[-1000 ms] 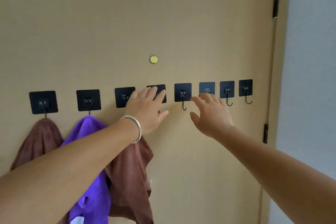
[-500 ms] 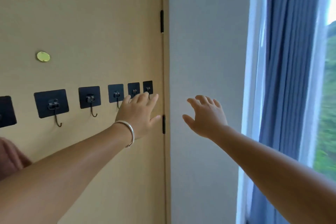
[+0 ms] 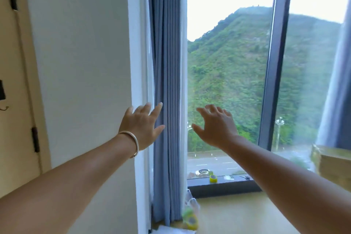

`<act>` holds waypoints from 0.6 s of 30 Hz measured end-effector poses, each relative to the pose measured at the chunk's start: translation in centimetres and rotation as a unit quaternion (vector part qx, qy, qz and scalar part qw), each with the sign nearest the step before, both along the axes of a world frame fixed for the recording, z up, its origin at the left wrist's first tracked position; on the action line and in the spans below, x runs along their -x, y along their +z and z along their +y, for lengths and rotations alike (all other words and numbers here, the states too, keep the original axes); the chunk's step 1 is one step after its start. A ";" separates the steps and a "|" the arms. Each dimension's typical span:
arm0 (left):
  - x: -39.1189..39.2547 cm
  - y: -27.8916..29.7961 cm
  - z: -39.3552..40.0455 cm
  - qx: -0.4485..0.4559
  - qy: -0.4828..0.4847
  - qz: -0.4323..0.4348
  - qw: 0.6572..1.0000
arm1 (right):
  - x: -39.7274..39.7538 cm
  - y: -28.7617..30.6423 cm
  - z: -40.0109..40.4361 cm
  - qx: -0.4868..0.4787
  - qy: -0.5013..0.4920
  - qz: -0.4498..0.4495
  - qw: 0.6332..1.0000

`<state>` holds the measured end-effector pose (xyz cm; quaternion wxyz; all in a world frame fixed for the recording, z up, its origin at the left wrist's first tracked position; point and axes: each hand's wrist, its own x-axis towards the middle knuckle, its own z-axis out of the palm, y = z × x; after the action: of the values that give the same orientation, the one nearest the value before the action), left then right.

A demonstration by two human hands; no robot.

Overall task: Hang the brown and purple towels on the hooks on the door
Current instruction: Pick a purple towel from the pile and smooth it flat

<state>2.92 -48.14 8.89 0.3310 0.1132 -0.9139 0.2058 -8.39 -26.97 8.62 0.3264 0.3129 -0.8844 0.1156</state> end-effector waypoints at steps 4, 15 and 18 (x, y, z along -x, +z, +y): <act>5.6 0.5 7.4 0.009 -0.088 0.001 0.996 | 1.9 0.3 8.7 0.000 -0.083 -0.002 0.997; 17.7 0.5 32.6 0.013 -0.311 -0.001 0.950 | 4.5 0.3 34.8 0.005 -0.290 -0.003 0.957; 20.1 0.1 39.5 0.012 -0.356 0.002 0.935 | 4.4 -0.4 41.2 0.004 -0.342 0.004 0.940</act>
<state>-17.20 -8.66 8.98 0.3861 -0.2227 -0.8910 0.0858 -12.82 14.18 8.17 0.3511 -0.0089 -0.9363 -0.0002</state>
